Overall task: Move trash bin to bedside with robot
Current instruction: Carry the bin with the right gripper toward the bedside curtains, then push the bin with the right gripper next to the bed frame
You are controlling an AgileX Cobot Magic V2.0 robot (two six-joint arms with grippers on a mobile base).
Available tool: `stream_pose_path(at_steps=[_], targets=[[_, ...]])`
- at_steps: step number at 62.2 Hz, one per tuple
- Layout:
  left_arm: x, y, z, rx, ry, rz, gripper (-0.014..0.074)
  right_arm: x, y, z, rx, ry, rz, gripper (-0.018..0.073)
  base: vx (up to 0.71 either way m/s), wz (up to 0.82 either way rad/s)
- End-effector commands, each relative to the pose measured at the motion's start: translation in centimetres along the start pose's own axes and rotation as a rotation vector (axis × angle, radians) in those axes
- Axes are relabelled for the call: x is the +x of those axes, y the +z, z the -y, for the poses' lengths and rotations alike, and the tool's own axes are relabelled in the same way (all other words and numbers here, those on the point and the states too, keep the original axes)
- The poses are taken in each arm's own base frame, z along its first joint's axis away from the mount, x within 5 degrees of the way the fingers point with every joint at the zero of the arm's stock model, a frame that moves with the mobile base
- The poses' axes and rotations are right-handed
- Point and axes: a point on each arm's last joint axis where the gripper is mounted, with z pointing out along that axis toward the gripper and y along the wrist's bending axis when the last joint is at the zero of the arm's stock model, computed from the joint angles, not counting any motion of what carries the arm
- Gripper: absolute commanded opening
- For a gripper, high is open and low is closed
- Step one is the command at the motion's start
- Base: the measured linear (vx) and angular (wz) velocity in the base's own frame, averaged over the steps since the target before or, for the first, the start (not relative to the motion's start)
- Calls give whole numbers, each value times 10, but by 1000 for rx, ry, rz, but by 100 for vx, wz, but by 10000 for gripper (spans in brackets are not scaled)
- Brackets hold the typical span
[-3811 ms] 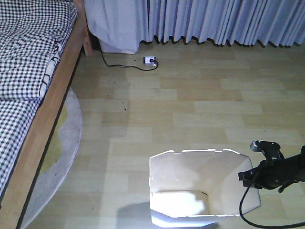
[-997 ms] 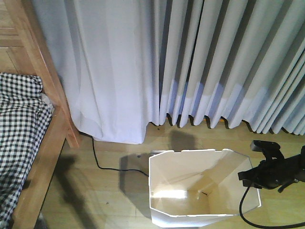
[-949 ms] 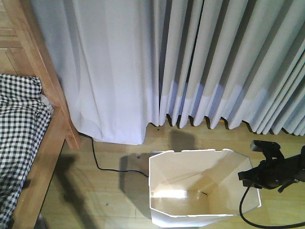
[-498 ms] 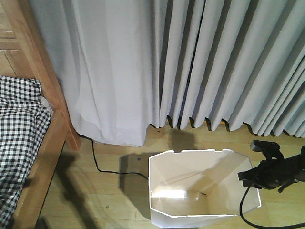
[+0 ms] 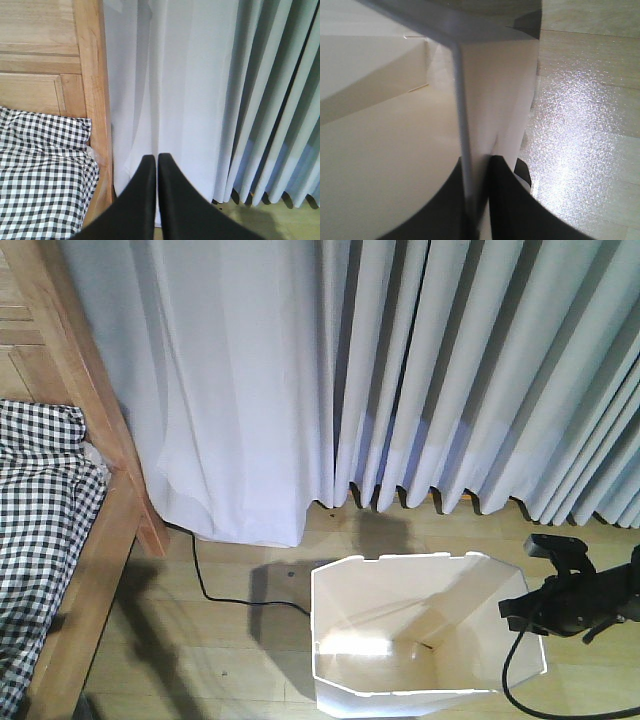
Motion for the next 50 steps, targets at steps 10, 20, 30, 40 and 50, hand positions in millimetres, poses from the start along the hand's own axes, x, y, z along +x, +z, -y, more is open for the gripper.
stream_pose_path(at_steps=[10, 20, 30, 40, 50], targets=[[2, 2, 0, 6, -17, 54, -6, -33, -14, -9, -128, 61, 200, -6, 0, 0], [2, 2, 0, 6, -17, 54, -6, -49, -4, 1, -124, 70, 225, -6, 0, 0], [2, 2, 0, 6, -17, 54, -6, -67, 12, 15, -122, 91, 246, -6, 0, 0], [2, 2, 0, 6, -17, 54, -6, -85, 36, 32, -122, 110, 265, -6, 0, 0], [2, 2, 0, 6, -17, 54, -6, -95, 65, 47, -141, 126, 244, -6, 0, 0]])
